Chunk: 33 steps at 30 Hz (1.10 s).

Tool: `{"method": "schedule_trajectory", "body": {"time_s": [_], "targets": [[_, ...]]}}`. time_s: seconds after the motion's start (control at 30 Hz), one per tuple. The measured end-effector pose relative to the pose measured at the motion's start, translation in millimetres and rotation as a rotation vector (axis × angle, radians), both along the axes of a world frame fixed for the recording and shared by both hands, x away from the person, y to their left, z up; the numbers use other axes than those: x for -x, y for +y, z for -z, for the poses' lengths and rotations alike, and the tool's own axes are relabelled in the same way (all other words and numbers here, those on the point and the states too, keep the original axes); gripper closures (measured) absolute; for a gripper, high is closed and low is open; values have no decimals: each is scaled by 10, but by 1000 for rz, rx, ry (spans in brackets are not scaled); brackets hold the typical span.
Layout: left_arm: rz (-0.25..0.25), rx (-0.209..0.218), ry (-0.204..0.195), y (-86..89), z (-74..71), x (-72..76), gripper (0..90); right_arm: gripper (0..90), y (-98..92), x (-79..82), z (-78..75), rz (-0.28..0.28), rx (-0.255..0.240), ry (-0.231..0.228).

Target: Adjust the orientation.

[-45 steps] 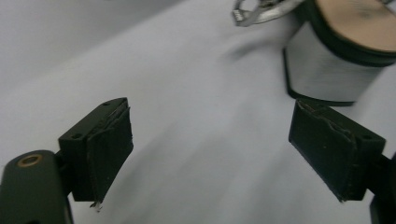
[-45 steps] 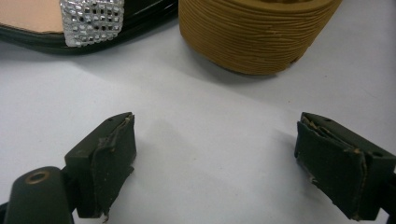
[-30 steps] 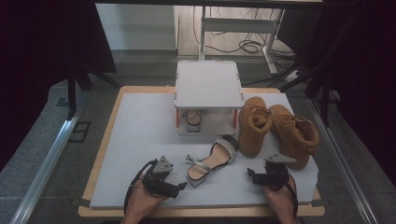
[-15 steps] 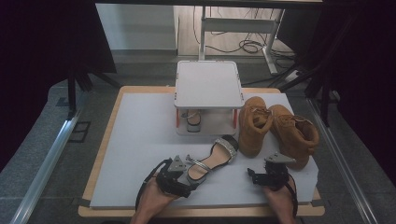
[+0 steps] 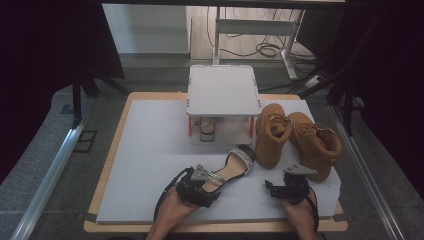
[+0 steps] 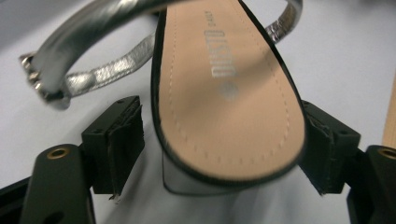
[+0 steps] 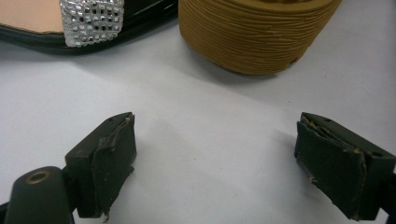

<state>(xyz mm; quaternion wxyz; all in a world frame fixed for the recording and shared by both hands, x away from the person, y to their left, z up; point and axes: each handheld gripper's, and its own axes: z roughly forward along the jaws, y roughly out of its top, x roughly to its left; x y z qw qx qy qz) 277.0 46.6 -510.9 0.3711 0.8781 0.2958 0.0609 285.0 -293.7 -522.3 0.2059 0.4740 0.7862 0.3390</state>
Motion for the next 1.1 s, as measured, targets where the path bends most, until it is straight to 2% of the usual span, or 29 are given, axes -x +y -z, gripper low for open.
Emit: {"method": "schedule_trajectory", "body": {"time_s": [0.23,0.6,0.83,1.1], "targets": [[0,-16,1,-110,-45,-47,247,126,0,0,0,0,0,0],[-28,-48,49,-262,-70,-147,294,126,-1,0,0,0,0,0],[-55,-43,72,-276,-81,-175,350,126,-1,0,0,0,0,0],[-57,-37,61,-273,-77,-163,385,126,-1,0,0,0,0,0]]}}
